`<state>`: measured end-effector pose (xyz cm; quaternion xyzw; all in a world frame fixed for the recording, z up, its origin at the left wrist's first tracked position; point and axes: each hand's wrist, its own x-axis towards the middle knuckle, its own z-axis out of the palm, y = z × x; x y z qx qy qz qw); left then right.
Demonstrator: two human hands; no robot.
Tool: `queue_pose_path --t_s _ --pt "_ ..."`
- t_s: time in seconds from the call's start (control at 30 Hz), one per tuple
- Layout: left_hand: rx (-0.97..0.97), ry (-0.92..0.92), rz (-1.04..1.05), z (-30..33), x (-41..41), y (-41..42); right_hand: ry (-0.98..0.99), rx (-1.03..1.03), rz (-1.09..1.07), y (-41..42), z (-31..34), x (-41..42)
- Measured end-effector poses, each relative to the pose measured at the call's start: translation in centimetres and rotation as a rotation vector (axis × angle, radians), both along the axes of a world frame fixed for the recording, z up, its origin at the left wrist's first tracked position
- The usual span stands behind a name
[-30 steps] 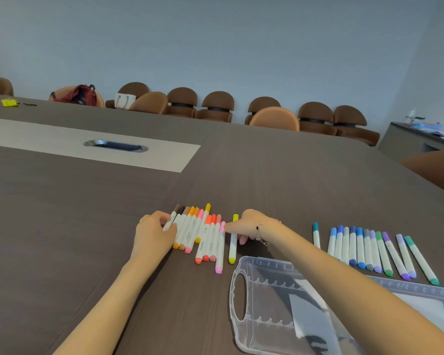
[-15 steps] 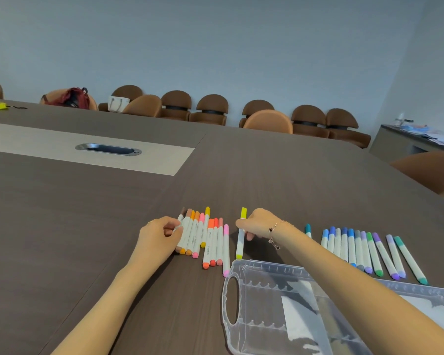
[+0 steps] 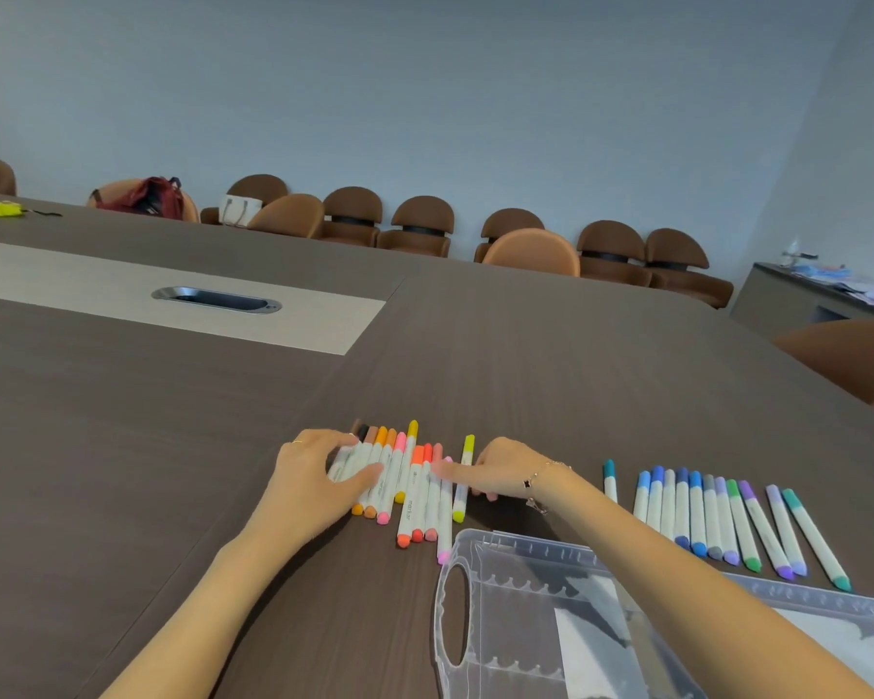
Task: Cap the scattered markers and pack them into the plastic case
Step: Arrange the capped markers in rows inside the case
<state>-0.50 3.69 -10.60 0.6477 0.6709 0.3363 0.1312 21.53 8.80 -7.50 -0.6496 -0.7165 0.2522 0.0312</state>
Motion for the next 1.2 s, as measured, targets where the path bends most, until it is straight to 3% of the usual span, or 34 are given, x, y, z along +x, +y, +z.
queue_pose_path --t_s 0.2,0.53,0.77,0.9,1.0,1.1,1.2 --pt "-0.321 0.239 -0.351 0.3 0.8 -1.3 -0.089 0.023 0.067 0.1 -0.7 -1.0" --pt "-0.110 0.320 -0.321 -0.9 2.1 -0.8 0.012 0.125 0.020 0.7 -1.2 0.0" --pt "-0.137 0.396 -0.301 -0.5 3.4 -0.9 -0.016 0.102 0.076 0.7 -1.1 0.8" --pt "-0.127 0.298 -0.310 -0.5 3.7 -1.0 0.062 0.125 0.055 1.1 -1.0 1.1" --pt "-0.037 0.126 -0.302 -0.5 3.1 -0.9 0.072 0.101 0.060 1.0 -0.5 1.1" --pt "0.137 -0.038 -0.169 0.2 2.3 -0.8 -0.010 0.103 0.061 1.0 -0.1 0.9" --pt "0.175 -0.169 -0.046 0.7 1.4 -0.7 -0.156 0.135 0.084 0.8 0.2 0.1"
